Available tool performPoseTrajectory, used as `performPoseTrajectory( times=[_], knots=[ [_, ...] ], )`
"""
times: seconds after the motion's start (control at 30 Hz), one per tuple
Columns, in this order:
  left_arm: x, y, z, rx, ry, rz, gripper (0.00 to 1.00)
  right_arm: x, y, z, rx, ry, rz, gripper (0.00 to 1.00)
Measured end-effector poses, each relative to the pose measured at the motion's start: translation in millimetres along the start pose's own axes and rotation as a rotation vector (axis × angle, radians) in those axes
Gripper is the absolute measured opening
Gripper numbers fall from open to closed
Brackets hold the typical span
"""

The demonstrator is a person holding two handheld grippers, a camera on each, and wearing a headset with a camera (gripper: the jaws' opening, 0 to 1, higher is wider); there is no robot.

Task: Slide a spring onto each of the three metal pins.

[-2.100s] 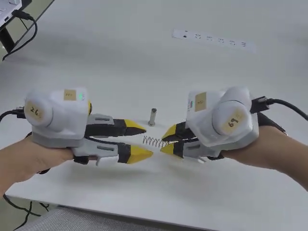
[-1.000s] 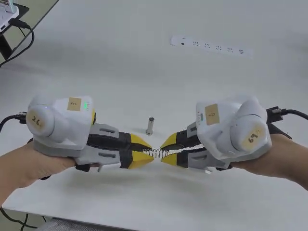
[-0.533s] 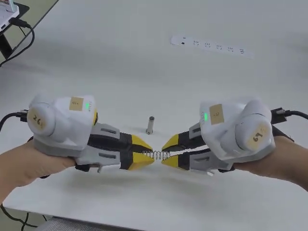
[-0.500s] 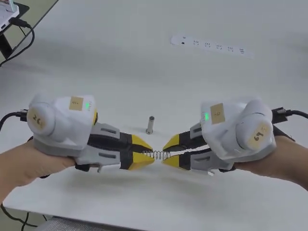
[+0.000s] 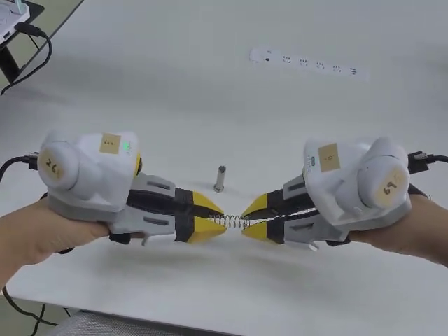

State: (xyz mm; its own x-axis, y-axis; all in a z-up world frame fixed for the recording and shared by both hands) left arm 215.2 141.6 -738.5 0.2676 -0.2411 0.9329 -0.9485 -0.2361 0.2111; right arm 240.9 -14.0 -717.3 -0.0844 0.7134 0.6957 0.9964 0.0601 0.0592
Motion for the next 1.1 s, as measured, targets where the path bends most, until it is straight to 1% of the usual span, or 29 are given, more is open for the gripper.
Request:
performPoseTrajectory(
  times=[0.07,0.13,0.3,0.43,0.5,0.53,0.57,0.6,0.63,0.67,0.7,0.73,0.77,0.8,0.83,0.9,1.0,1.1],
  knots=[
    [-0.2,-0.1,0.1,-0.004,0.008,-0.007,0.01,2.2,-0.1,-1.9,0.003,-0.007,0.002,0.06],
    [-1.9,-0.5,0.4,-0.003,-0.004,-0.002,0.01,4.8,0.4,-4.6,0.004,-0.007,0.004,0.06],
    [-3.9,-2.9,2.0,-0.003,-0.004,-0.004,0.01,11.0,1.4,-8.9,0.004,-0.013,-0.005,0.06],
    [-7.4,-4.7,6.5,0.003,-0.030,0.017,0.01,17.6,0.8,-10.3,-0.002,-0.017,-0.032,0.06],
    [-9.6,-5.0,8.7,0.003,-0.047,0.024,0.01,22.5,0.2,-11.0,0.002,-0.001,-0.035,0.05],
    [-10.2,-5.1,10.9,0.003,-0.052,0.033,0.01,28.1,-1.5,-10.3,0.009,0.018,-0.033,0.05],
    [-10.0,-5.3,12.9,0.004,-0.056,0.035,0.01,32.0,-2.3,-8.7,0.007,0.011,-0.049,0.04],
    [-10.0,-6.2,13.5,0.012,-0.067,0.052,0.01,33.5,-2.3,-7.6,0.006,-0.003,-0.058,0.03],
    [-11.4,-6.8,14.9,0.011,-0.086,0.053,0.01,36.6,-2.9,-5.2,0.024,0.006,-0.079,0.00],
    [-12.3,-7.7,16.2,0.013,-0.089,0.060,0.01,39.6,-1.3,-5.5,0.021,0.030,-0.067,0.00],
    [-14.0,-7.8,16.1,0.014,-0.096,0.056,0.01,40.0,0.2,-5.7,0.012,0.025,-0.041,0.00],
    [-13.6,-8.3,14.7,0.021,-0.091,0.055,0.01,39.6,1.3,-5.0,0.012,0.008,-0.033,0.00],
    [-12.6,-8.5,13.1,0.029,-0.082,0.057,0.01,39.0,2.0,-4.4,0.006,0.001,-0.050,0.00],
    [-12.0,-9.0,11.8,0.035,-0.076,0.059,0.01,39.6,3.0,-4.8,0.004,0.011,-0.076,0.00],
    [-11.9,-9.7,10.9,0.038,-0.070,0.051,0.01,40.0,3.3,-5.2,0.002,0.014,-0.068,0.00],
    [-11.1,-9.6,8.7,0.040,-0.060,0.055,0.01,40.7,4.6,-6.4,0.003,0.018,-0.059,0.00],
    [-10.4,-8.5,7.5,0.039,-0.063,0.064,0.01,38.8,6.9,-7.5,0.003,0.009,-0.058,0.00],
    [-10.9,-7.8,7.5,0.037,-0.070,0.074,0.01,37.8,8.3,-7.1,0.016,0.010,-0.041,0.00]
  ],
)
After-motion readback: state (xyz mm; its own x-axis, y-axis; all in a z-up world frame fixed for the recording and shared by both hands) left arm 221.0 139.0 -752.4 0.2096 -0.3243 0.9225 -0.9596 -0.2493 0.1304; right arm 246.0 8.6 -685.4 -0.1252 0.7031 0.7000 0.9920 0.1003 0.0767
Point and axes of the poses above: the centre of the closed fingertips' face, and the gripper's own axes: z roughly forward along the fingers, y roughly to its right, x roughly out of its top, the point moved 9 cm from there along -z, roughly backward along the fingers, and after that the axes turned 3 degrees about -x, right-handed, at the moved point
